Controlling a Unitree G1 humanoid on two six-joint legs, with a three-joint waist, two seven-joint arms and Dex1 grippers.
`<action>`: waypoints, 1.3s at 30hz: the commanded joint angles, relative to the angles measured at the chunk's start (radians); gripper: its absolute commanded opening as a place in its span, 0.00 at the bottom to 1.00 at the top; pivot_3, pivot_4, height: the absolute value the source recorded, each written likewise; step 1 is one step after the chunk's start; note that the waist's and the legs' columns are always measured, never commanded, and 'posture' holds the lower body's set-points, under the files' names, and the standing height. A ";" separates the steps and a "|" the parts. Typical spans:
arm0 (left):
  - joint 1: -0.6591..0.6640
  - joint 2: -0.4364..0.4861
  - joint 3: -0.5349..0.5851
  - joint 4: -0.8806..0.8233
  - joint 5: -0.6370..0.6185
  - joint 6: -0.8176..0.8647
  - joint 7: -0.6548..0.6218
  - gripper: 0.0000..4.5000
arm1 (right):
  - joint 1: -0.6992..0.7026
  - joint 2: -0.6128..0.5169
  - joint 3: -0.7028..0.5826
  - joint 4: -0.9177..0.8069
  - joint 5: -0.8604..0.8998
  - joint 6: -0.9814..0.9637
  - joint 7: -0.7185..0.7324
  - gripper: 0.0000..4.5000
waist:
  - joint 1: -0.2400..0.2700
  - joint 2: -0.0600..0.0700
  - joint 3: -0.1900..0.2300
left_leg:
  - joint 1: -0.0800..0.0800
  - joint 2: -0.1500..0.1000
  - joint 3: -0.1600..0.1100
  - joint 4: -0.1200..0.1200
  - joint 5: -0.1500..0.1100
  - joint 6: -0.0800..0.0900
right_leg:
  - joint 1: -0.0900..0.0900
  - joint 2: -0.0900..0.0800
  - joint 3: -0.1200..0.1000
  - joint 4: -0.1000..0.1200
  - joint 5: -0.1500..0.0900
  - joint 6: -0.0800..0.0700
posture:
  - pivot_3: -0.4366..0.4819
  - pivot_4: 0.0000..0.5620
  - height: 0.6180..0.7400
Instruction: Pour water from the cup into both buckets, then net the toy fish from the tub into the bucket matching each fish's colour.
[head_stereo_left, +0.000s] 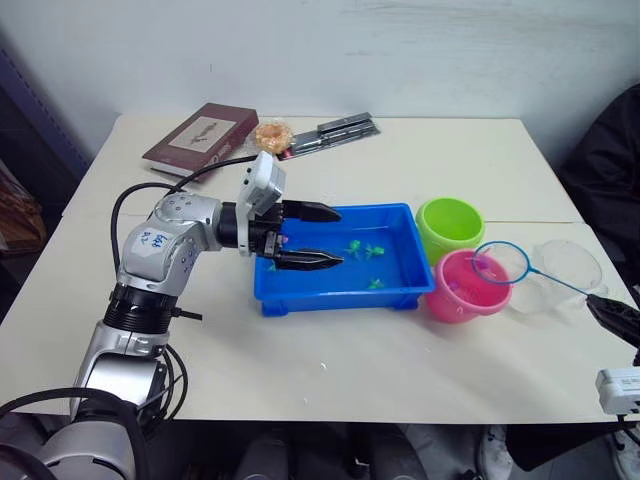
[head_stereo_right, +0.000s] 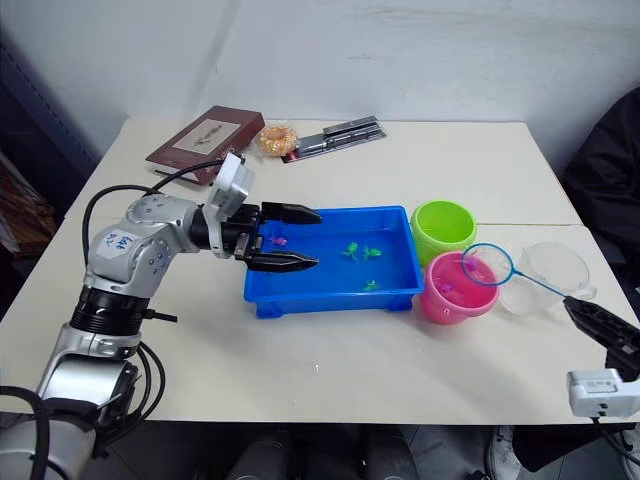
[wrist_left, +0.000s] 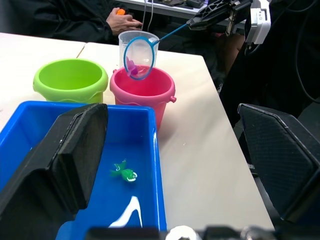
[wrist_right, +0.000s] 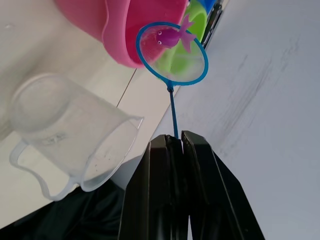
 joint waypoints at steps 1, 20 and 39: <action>-0.018 0.001 0.021 -0.002 0.003 -0.020 -0.010 0.99 | -0.005 -0.018 -0.033 -0.014 -0.009 0.003 -0.028 0.00 | -0.001 0.000 0.000 | 0.000 0.000 0.000 0.000 0.000 0.000 | 0.000 0.000 0.000 0.000 0.000 0.000 | 0.48 0.27 1.00; -0.048 -0.019 0.017 0.048 0.034 -0.055 -0.025 0.99 | -0.030 -0.074 -0.003 0.017 -0.032 0.050 -0.048 0.00 | -0.001 0.000 0.000 | 0.001 0.000 0.002 -0.001 0.000 0.000 | 0.000 0.001 0.002 0.000 0.000 0.000 | 0.48 0.27 1.00; -0.052 -0.036 0.024 0.071 0.041 -0.082 -0.018 0.99 | -0.051 -0.132 0.011 0.087 -0.038 0.022 -0.070 0.00 | -0.002 0.000 0.000 | 0.001 0.001 0.004 -0.002 0.000 -0.001 | -0.001 0.002 0.004 0.000 0.000 0.000 | 0.48 0.27 1.00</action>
